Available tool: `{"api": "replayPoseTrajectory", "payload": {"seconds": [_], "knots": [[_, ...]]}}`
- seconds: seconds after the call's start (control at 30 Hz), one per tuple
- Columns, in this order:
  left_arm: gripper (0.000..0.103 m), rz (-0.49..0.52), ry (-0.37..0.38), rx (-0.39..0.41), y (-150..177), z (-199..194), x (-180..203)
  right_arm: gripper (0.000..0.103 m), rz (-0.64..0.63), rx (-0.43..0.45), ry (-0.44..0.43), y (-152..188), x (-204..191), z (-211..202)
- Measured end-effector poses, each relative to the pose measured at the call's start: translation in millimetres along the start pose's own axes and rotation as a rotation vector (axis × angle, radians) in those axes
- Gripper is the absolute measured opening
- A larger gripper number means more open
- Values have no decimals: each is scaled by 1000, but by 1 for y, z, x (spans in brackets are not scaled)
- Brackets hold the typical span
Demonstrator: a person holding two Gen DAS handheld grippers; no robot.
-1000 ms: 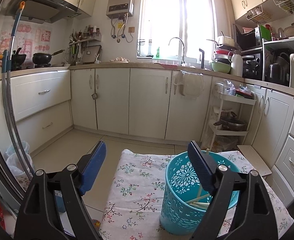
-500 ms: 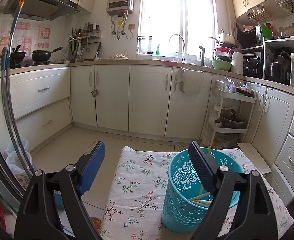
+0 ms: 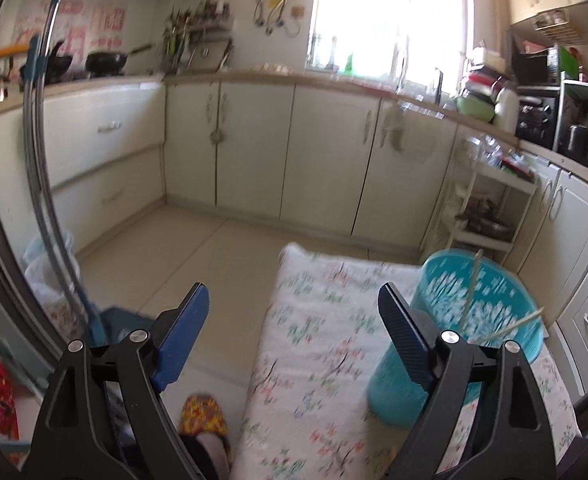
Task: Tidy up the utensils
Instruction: 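Return the open right tool to the stick bundle, then lower the left tool onto the stick bundle and grasp one wooden stick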
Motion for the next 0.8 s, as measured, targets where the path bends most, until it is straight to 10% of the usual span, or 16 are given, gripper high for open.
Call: {"api": "replayPoseTrajectory", "payload": {"seconds": [0.8], "knots": [[82,332,223,-522,131,26,65,13,-214,-69,50,-1,9,-6]]}}
Point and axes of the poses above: each gripper's, at about its wrist camera, not at the fingertips, and z roughly the way its jaws point, x to its right, y to its underside, the point moved 3 cm from there along z, roughly the way its jaws point, and after that the axes turned 2 degrees about x, right-handed, at the moved point
